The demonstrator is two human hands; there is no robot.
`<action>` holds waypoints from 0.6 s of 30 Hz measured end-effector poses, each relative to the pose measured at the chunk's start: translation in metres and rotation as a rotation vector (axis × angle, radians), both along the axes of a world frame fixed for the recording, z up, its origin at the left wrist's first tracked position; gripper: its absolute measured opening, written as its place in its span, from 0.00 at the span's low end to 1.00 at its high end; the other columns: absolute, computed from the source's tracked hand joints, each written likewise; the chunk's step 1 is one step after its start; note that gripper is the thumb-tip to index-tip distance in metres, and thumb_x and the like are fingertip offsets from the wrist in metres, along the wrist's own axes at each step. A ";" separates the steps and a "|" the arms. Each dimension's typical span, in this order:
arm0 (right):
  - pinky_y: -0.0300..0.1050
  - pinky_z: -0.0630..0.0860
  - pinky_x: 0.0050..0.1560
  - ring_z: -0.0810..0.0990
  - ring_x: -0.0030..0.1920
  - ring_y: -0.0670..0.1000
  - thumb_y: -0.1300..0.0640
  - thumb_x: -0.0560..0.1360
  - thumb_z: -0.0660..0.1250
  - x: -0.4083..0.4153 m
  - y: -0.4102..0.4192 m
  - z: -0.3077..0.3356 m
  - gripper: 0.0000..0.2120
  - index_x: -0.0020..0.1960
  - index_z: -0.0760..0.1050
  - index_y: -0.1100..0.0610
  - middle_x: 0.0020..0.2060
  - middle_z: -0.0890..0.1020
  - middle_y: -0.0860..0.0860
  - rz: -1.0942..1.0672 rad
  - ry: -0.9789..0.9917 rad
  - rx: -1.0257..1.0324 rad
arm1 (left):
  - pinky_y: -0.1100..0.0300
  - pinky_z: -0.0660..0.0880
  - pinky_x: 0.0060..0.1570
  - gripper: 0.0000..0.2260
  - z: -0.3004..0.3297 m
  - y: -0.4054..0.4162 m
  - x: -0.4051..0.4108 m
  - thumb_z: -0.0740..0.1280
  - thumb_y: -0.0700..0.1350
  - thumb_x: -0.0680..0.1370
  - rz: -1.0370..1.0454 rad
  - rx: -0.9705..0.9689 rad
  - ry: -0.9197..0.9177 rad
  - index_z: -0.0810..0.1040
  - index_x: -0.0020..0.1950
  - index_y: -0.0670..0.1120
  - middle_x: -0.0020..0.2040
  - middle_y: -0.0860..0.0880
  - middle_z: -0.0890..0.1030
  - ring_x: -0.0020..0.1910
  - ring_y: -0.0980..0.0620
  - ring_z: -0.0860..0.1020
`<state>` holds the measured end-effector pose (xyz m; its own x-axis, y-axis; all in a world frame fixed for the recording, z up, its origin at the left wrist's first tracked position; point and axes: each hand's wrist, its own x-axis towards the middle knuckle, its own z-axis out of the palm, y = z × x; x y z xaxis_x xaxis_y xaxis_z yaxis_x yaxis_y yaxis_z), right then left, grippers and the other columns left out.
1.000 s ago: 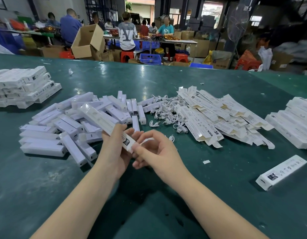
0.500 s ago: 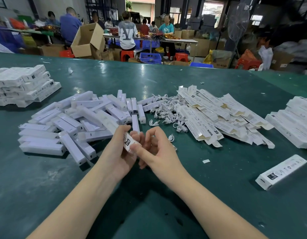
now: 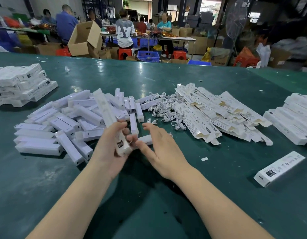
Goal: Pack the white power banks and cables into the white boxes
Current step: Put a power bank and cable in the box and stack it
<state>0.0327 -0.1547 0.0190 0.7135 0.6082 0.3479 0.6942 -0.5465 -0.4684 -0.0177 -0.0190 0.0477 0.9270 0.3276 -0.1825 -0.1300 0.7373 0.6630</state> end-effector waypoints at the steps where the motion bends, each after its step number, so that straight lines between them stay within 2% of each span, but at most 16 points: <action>1: 0.46 0.57 0.73 0.63 0.73 0.50 0.39 0.81 0.51 0.005 -0.001 -0.004 0.29 0.76 0.60 0.55 0.73 0.68 0.50 -0.021 -0.056 -0.098 | 0.65 0.74 0.27 0.03 0.000 0.003 0.000 0.64 0.38 0.77 0.048 -0.009 0.022 0.73 0.46 0.45 0.32 0.50 0.71 0.25 0.56 0.69; 3: 0.50 0.48 0.77 0.57 0.76 0.51 0.47 0.83 0.53 0.011 -0.002 -0.011 0.26 0.78 0.56 0.54 0.76 0.62 0.50 -0.042 -0.096 -0.297 | 0.67 0.70 0.24 0.03 0.001 0.007 -0.001 0.66 0.39 0.77 0.105 0.022 0.081 0.73 0.43 0.45 0.32 0.50 0.71 0.24 0.56 0.67; 4: 0.50 0.46 0.77 0.58 0.76 0.51 0.49 0.83 0.54 0.013 -0.002 -0.014 0.25 0.78 0.56 0.54 0.75 0.63 0.50 -0.047 -0.104 -0.356 | 0.68 0.69 0.22 0.04 0.002 0.007 -0.001 0.67 0.42 0.77 0.116 0.077 0.109 0.73 0.44 0.46 0.31 0.51 0.70 0.23 0.57 0.66; 6: 0.47 0.51 0.73 0.65 0.68 0.53 0.50 0.82 0.57 0.016 -0.002 -0.016 0.21 0.74 0.64 0.53 0.66 0.70 0.51 -0.055 -0.159 -0.364 | 0.66 0.68 0.22 0.06 0.001 0.007 0.002 0.67 0.49 0.78 0.147 0.218 0.142 0.73 0.46 0.48 0.29 0.52 0.70 0.22 0.56 0.66; 8: 0.44 0.60 0.63 0.70 0.59 0.54 0.49 0.81 0.60 0.015 -0.004 -0.012 0.17 0.67 0.72 0.54 0.57 0.73 0.51 -0.049 -0.142 -0.297 | 0.62 0.71 0.25 0.08 -0.002 0.007 0.004 0.64 0.53 0.79 0.218 0.384 0.151 0.70 0.49 0.49 0.27 0.52 0.72 0.21 0.55 0.70; 11: 0.42 0.68 0.50 0.75 0.50 0.50 0.53 0.79 0.64 0.017 -0.010 -0.001 0.12 0.60 0.75 0.56 0.51 0.74 0.50 -0.059 0.033 -0.003 | 0.59 0.76 0.29 0.08 -0.007 0.010 0.004 0.62 0.54 0.80 0.286 0.583 0.133 0.67 0.49 0.51 0.28 0.53 0.78 0.25 0.54 0.77; 12: 0.37 0.68 0.46 0.76 0.46 0.46 0.54 0.79 0.64 0.019 -0.014 0.004 0.10 0.60 0.75 0.54 0.49 0.75 0.48 -0.098 0.062 0.130 | 0.60 0.76 0.30 0.07 -0.009 0.011 0.004 0.64 0.52 0.80 0.273 0.650 0.118 0.68 0.50 0.52 0.32 0.53 0.81 0.28 0.55 0.79; 14: 0.30 0.70 0.39 0.77 0.38 0.38 0.56 0.80 0.64 0.020 -0.021 0.017 0.08 0.56 0.73 0.46 0.45 0.78 0.44 -0.162 0.180 0.457 | 0.59 0.77 0.37 0.06 -0.015 0.013 0.004 0.69 0.47 0.77 0.218 0.863 0.117 0.72 0.51 0.53 0.41 0.51 0.83 0.35 0.57 0.82; 16: 0.33 0.75 0.36 0.79 0.34 0.40 0.61 0.80 0.64 0.023 -0.030 0.030 0.14 0.54 0.74 0.42 0.43 0.81 0.46 -0.150 0.368 0.780 | 0.57 0.77 0.42 0.08 -0.020 0.015 0.003 0.69 0.45 0.76 0.194 1.124 0.114 0.73 0.50 0.56 0.44 0.54 0.82 0.40 0.57 0.81; 18: 0.35 0.75 0.33 0.77 0.32 0.44 0.67 0.78 0.64 0.026 -0.039 0.040 0.17 0.53 0.78 0.45 0.39 0.82 0.47 -0.120 0.475 0.997 | 0.60 0.72 0.37 0.08 -0.024 0.014 0.002 0.68 0.48 0.76 0.205 1.407 0.120 0.71 0.47 0.59 0.41 0.58 0.79 0.38 0.61 0.77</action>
